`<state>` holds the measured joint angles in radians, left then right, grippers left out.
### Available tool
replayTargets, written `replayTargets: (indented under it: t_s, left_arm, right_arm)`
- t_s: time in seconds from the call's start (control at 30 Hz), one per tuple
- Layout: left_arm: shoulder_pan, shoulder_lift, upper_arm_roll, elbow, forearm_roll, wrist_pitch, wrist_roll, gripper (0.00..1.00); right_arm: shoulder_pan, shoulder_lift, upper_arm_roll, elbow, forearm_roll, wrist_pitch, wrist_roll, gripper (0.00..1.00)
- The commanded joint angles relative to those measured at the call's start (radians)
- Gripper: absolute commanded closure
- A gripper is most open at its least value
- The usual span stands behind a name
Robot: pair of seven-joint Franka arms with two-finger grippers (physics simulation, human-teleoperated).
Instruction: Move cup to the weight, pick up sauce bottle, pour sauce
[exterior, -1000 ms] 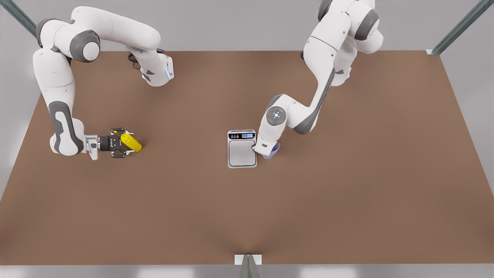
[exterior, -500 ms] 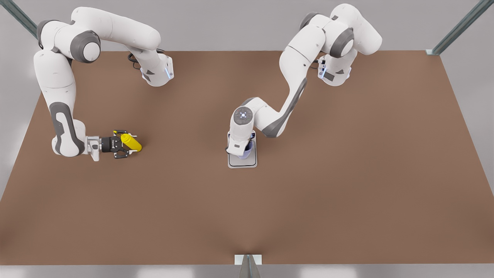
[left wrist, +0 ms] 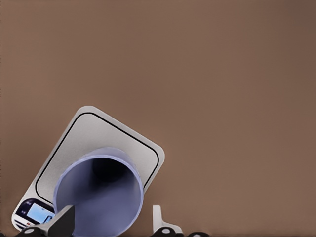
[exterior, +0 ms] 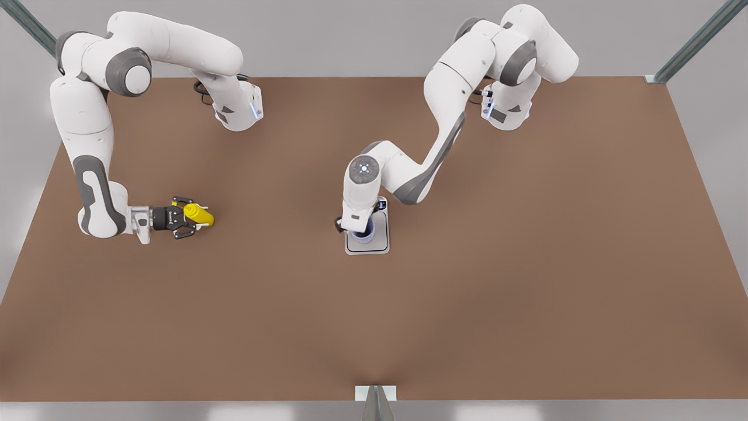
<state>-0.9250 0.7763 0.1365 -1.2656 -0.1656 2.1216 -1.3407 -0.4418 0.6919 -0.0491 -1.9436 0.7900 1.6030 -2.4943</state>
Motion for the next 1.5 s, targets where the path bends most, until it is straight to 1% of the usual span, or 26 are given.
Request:
replayTargets:
  t_s: [0.0,0.07,0.13,0.17,0.2,0.27,0.3,0.33,0.37,0.4,0.43,0.47,0.53,0.57,0.6,0.63,0.83,0.9,0.97,1.03,1.1,1.13,1.17,1.27,1.4,1.47]
  left_arm:
    - [0.000,-0.006,0.000,0.000,0.003,-0.002,0.000,0.00]
    - [0.003,-0.057,0.018,0.000,0.001,-0.077,0.009,0.00]
    - [0.026,-0.179,0.173,-0.012,-0.064,-0.267,0.236,0.00]
    - [0.029,-0.241,0.356,-0.028,-0.162,-0.414,0.498,0.00]
    - [0.026,-0.250,0.550,-0.057,-0.227,-0.497,0.760,0.00]
    - [0.026,-0.282,0.752,-0.124,-0.227,-0.563,1.118,0.00]
    - [0.064,-0.308,0.810,-0.141,-0.221,-0.563,1.192,0.00]
    - [0.320,-0.432,0.593,-0.146,-0.128,-0.562,1.215,0.00]
    - [0.567,-0.523,0.301,-0.173,0.023,-0.562,1.213,0.00]
    - [0.664,-0.571,0.163,-0.196,0.043,-0.500,1.213,0.00]
    - [0.695,-0.612,0.101,-0.254,0.103,-0.434,1.215,0.00]
    - [0.784,-0.655,0.011,-0.282,0.112,-0.446,1.244,0.00]
    - [0.790,-0.675,0.002,-0.296,0.112,-0.537,1.273,0.00]
    - [0.787,-0.670,0.002,-0.301,0.135,-0.528,1.275,0.00]
    - [0.808,-0.680,-0.029,-0.288,0.164,-0.512,1.290,0.00]
    - [0.882,-0.686,-0.097,-0.290,0.169,-0.525,1.292,0.00]
    - [0.881,-0.689,-0.090,-0.259,0.169,-0.551,1.292,0.00]
    - [0.871,-0.683,-0.098,-0.258,0.170,-0.549,1.279,0.00]
    - [0.810,-0.646,-0.101,-0.216,0.247,-0.551,1.276,0.00]
    - [0.813,-0.649,-0.075,-0.222,0.190,-0.554,1.281,0.00]
    - [0.813,-0.638,-0.067,-0.213,0.175,-0.549,1.278,0.00]
    - [0.821,-0.602,-0.066,-0.192,0.167,-0.546,1.282,0.00]
    - [0.819,-0.514,-0.066,-0.084,0.175,-0.565,1.276,0.00]
    - [0.815,-0.522,-0.066,-0.080,0.169,-0.626,1.290,0.00]
    - [0.819,-0.531,-0.064,-0.078,0.164,-0.604,1.384,0.00]
    - [0.819,-0.529,-0.064,-0.078,0.164,-0.606,1.384,0.00]
  right_arm:
    - [0.000,0.000,0.000,0.000,0.000,0.000,0.000,0.39]
    - [0.000,0.000,0.000,0.008,0.000,-0.009,0.008,0.40]
    - [0.000,0.000,0.000,0.009,0.002,-0.009,0.008,0.40]
    - [0.000,0.000,0.000,0.009,0.002,-0.009,0.008,0.41]
    - [0.000,0.000,0.000,0.012,0.002,-0.009,0.009,0.41]
    - [-0.002,0.000,0.000,0.014,0.002,-0.015,0.011,0.41]
    - [-0.002,-0.002,0.000,0.015,0.003,-0.020,0.012,0.42]
    - [-0.002,-0.002,0.000,0.015,0.003,-0.021,0.012,0.42]
    - [-0.002,-0.002,0.000,0.020,0.003,-0.031,0.015,0.42]
    - [-0.003,-0.003,0.000,0.026,0.005,-0.046,0.026,0.42]
    - [-0.003,-0.005,0.000,0.034,0.005,-0.063,0.041,0.42]
    - [-0.003,-0.009,0.000,0.049,0.005,-0.081,0.063,0.42]
    - [0.002,-0.015,-0.002,0.080,0.005,-0.100,0.103,0.42]
    - [0.005,-0.028,-0.002,0.097,0.003,-0.107,0.149,0.41]
    - [0.008,-0.035,-0.002,0.127,0.003,-0.120,0.184,0.41]
    - [0.011,-0.048,-0.002,0.158,0.002,-0.126,0.242,0.41]
    - [0.147,-0.130,-0.006,0.351,-0.049,-0.104,0.618,0.41]
    - [0.210,-0.210,-0.006,0.351,-0.124,-0.022,0.744,0.41]
    - [0.294,-0.262,-0.006,0.354,-0.195,0.061,0.871,0.41]
    - [0.399,-0.296,-0.005,0.370,-0.284,0.143,1.023,0.41]
    - [0.505,-0.295,-0.005,0.405,-0.382,0.198,1.141,0.41]
    - [0.563,-0.293,-0.005,0.423,-0.449,0.230,1.207,0.41]
    - [0.614,-0.291,-0.005,0.431,-0.508,0.242,1.270,0.41]
    - [0.768,-0.287,-0.003,0.433,-0.678,0.314,1.474,0.41]
    - [0.931,-0.265,-0.002,0.433,-0.922,0.362,1.681,0.41]
    - [0.983,-0.250,-0.002,0.431,-0.985,0.368,1.756,0.41]
